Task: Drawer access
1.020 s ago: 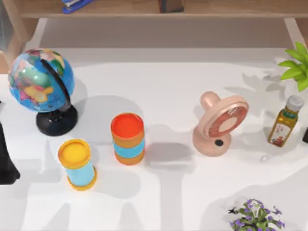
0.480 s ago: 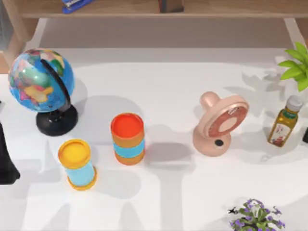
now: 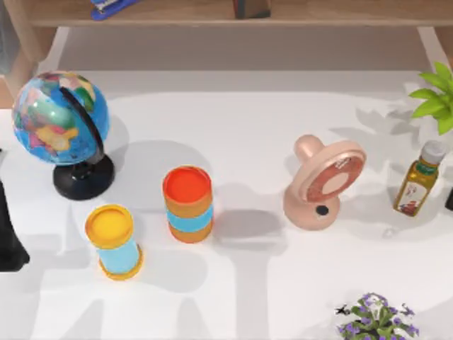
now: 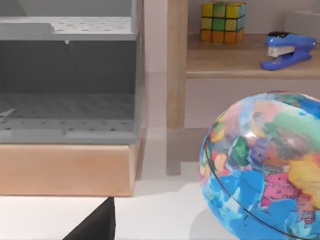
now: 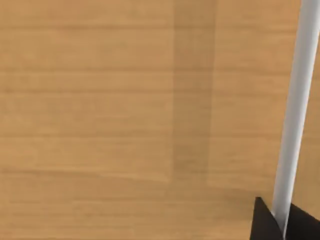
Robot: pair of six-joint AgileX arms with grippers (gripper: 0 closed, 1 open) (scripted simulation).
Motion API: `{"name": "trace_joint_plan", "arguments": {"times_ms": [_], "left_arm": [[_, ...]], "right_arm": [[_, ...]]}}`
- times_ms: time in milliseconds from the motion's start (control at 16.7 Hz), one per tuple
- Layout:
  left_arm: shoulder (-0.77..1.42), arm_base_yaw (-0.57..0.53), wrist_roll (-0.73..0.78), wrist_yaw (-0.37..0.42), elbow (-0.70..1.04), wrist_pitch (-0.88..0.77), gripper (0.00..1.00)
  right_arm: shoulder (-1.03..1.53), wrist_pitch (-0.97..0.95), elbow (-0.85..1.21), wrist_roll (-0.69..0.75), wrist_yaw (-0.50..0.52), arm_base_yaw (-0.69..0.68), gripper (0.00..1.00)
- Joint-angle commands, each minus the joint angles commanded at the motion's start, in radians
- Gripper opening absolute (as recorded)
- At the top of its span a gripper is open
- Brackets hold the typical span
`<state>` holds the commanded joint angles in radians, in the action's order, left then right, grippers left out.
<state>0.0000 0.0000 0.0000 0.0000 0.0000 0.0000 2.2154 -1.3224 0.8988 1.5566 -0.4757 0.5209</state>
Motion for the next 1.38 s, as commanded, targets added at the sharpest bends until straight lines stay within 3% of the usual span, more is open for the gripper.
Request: {"name": "trace_joint_plan", "arguments": {"times_ms": [300, 660, 1140, 1380], "left_arm": [[0.000, 0.000, 0.000, 0.000, 0.000, 0.000, 1.00], [0.000, 0.000, 0.000, 0.000, 0.000, 0.000, 1.00], [0.000, 0.000, 0.000, 0.000, 0.000, 0.000, 1.00], [0.000, 0.000, 0.000, 0.000, 0.000, 0.000, 1.00]], "right_arm": [[-0.070, -0.101, -0.182, -0.006, -0.067, 0.060, 0.00], [-0.078, -0.119, -0.202, -0.004, -0.077, 0.068, 0.00], [-0.151, -0.253, -0.408, -0.005, -0.194, 0.184, 0.00], [-0.154, -0.258, -0.414, -0.005, -0.199, 0.189, 0.00]]}}
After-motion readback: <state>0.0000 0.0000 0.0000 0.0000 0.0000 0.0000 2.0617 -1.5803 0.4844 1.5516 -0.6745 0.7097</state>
